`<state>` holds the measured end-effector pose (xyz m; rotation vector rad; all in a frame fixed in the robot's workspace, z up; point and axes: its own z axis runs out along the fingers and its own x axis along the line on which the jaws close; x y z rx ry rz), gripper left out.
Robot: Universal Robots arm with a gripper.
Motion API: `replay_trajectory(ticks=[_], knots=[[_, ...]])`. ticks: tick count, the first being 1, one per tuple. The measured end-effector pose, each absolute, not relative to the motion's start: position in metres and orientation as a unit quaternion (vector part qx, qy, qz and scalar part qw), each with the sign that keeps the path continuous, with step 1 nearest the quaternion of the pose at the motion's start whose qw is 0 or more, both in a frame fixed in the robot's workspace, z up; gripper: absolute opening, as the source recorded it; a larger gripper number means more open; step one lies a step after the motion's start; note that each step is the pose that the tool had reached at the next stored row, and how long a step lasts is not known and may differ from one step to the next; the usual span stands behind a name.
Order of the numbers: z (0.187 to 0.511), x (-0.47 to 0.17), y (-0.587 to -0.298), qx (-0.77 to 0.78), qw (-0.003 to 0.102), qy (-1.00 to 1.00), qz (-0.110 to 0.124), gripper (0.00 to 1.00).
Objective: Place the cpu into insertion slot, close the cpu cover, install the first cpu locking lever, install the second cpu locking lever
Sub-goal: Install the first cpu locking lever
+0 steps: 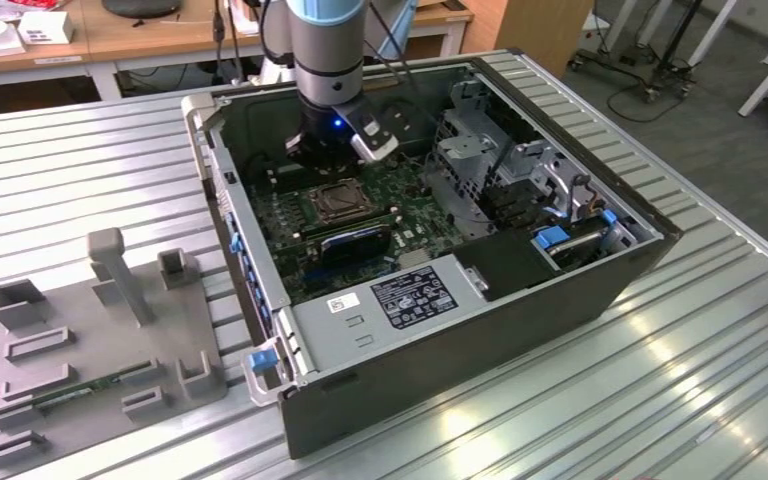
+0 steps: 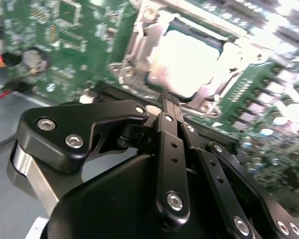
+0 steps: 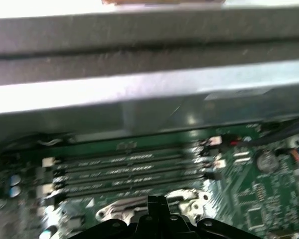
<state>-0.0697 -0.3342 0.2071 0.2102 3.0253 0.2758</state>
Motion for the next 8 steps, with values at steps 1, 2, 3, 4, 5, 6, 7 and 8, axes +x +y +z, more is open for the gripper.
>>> replay_trajectory(ticks=[1,2,3,4,5,6,7,8], knots=[[0.2070,-0.0696,-0.3343,0.069,0.044,0.993,0.088,0.11],[0.2070,-0.0695,-0.3342,0.069,0.042,0.993,0.087,0.11],[0.2070,-0.0693,-0.3342,0.070,0.040,0.993,0.086,0.11],[0.2070,-0.0691,-0.3342,0.070,0.038,0.993,0.086,0.11],[0.2070,-0.0687,-0.3343,0.069,0.036,0.993,0.085,0.11],[0.2070,-0.0683,-0.3343,0.067,0.034,0.993,0.085,0.11],[0.2070,-0.0682,-0.3343,0.064,0.032,0.994,0.085,0.11],[0.2071,-0.0681,-0.3343,0.060,0.030,0.994,0.085,0.11]])
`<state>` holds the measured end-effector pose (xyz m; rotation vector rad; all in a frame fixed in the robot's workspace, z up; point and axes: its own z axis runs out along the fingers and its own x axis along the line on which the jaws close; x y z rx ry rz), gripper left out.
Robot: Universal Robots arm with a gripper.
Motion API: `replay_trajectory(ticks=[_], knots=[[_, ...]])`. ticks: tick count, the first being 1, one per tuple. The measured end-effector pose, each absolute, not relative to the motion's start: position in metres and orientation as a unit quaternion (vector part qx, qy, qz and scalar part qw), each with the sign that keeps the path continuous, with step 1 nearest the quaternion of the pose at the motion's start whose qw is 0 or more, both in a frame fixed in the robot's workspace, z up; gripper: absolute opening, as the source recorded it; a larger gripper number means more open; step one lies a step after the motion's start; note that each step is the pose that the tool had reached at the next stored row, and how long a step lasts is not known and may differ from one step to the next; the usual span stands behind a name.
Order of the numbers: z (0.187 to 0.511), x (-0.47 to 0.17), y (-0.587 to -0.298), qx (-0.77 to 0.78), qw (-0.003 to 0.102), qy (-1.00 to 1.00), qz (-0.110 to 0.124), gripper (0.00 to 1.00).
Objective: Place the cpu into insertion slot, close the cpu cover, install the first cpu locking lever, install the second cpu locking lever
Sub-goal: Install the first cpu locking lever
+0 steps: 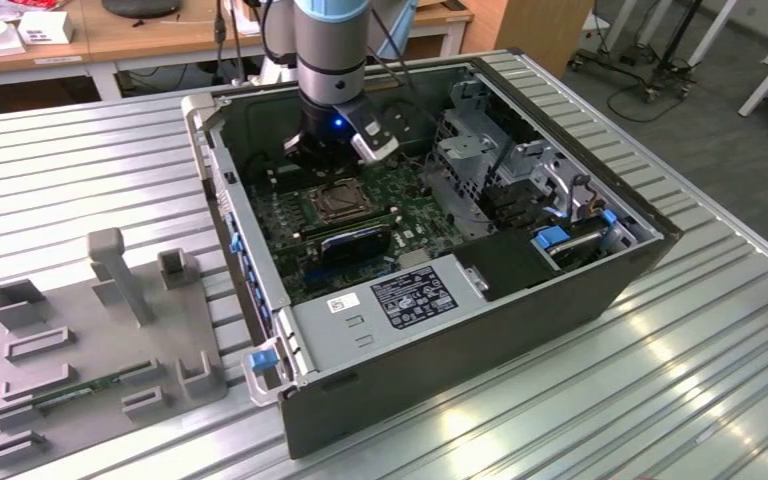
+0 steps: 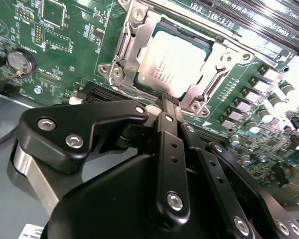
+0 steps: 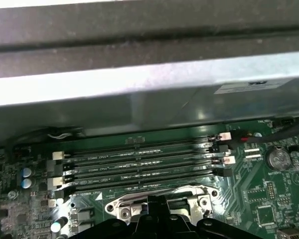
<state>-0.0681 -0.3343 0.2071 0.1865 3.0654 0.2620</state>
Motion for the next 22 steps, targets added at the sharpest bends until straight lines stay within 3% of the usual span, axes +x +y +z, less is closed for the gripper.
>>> replay_trajectory(ticks=[4,17,22], knots=[[0.2070,-0.0678,-0.3343,0.049,0.024,0.995,0.085,0.11],[0.2069,-0.0626,-0.3343,0.047,0.024,0.995,0.085,0.11],[0.2070,-0.0600,-0.3344,0.047,0.018,0.996,0.067,0.11]])
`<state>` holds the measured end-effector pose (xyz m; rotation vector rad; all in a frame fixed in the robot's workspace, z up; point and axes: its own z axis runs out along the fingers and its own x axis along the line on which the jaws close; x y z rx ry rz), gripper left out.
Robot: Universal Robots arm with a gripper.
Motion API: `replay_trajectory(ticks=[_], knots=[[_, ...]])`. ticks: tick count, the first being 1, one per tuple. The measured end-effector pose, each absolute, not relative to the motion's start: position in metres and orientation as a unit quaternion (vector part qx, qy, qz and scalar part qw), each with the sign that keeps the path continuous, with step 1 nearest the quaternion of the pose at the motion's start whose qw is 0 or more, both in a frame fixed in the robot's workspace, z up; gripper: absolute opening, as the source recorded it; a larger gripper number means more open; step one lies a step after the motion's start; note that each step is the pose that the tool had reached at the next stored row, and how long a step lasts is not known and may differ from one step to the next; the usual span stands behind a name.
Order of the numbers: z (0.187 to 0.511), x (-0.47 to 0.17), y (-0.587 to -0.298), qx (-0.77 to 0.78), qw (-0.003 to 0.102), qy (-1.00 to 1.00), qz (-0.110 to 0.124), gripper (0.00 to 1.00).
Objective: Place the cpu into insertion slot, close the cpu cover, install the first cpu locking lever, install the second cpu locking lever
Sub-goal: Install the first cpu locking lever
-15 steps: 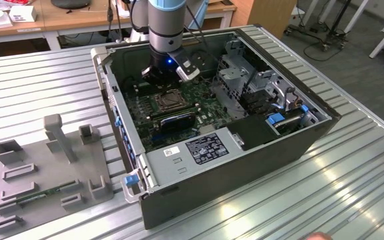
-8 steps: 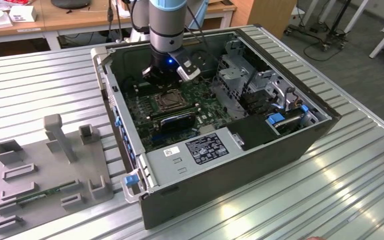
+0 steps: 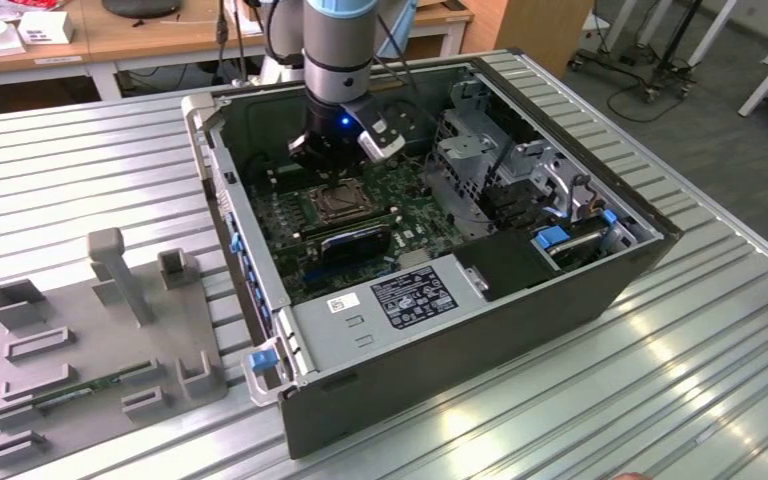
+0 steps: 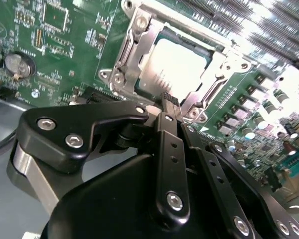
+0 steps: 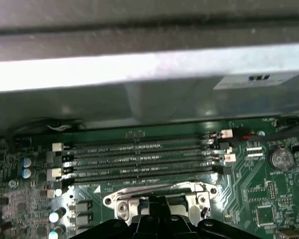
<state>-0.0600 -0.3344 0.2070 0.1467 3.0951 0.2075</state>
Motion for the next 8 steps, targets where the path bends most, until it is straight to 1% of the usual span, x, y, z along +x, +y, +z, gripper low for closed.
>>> replay_trajectory(ticks=[4,8], knots=[[0.2070,-0.0576,-0.3344,0.047,0.014,0.998,0.049,0.11],[0.2069,-0.0563,-0.3343,0.047,0.012,0.998,0.034,0.11]])
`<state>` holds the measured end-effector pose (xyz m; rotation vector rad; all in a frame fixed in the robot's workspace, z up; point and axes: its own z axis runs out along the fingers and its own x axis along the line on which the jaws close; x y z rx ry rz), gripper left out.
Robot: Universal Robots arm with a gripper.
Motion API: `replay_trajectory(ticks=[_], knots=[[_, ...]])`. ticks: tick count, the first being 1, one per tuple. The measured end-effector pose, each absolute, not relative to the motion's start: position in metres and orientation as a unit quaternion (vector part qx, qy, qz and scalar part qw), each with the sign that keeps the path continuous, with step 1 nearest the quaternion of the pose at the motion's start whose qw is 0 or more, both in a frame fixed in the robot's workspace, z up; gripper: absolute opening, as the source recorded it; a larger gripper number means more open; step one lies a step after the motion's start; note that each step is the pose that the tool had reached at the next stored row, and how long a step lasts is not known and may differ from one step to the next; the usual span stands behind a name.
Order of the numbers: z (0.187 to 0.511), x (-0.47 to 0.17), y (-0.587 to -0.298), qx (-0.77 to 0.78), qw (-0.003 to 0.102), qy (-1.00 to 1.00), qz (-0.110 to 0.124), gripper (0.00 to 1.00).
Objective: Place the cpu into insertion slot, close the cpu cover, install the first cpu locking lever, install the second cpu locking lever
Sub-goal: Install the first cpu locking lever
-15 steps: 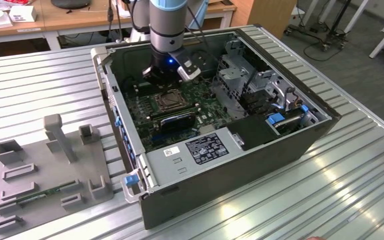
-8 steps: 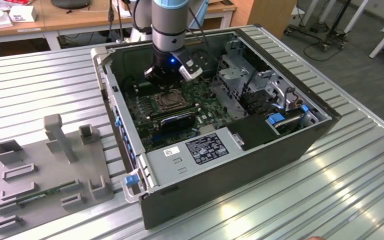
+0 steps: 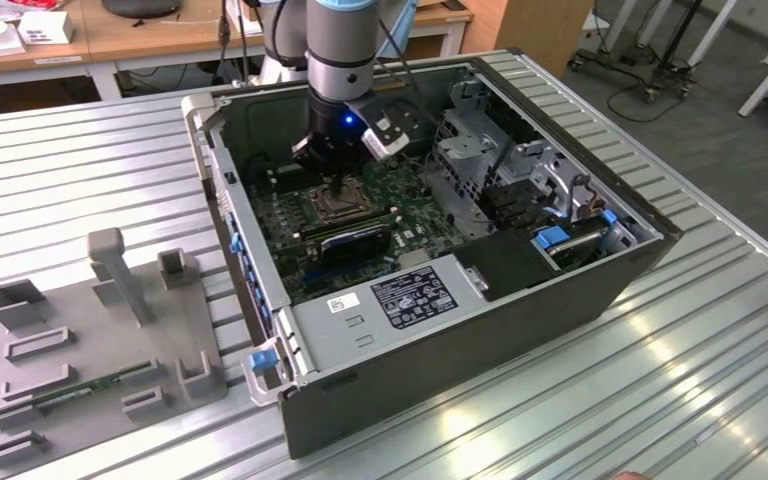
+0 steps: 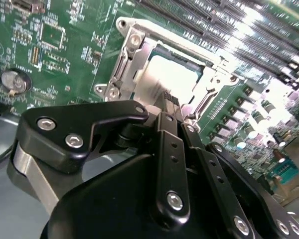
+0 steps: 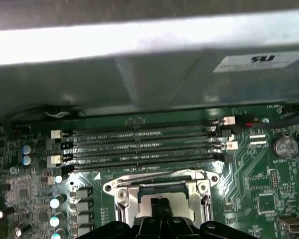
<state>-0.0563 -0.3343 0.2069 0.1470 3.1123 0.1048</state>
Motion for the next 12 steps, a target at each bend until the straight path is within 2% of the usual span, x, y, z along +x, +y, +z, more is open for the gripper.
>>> replay_trajectory(ticks=[8,12], knots=[[0.2070,-0.0567,-0.3344,0.045,0.014,0.999,0.024,0.11],[0.2069,-0.0569,-0.3344,0.038,0.030,0.999,0.025,0.11]])
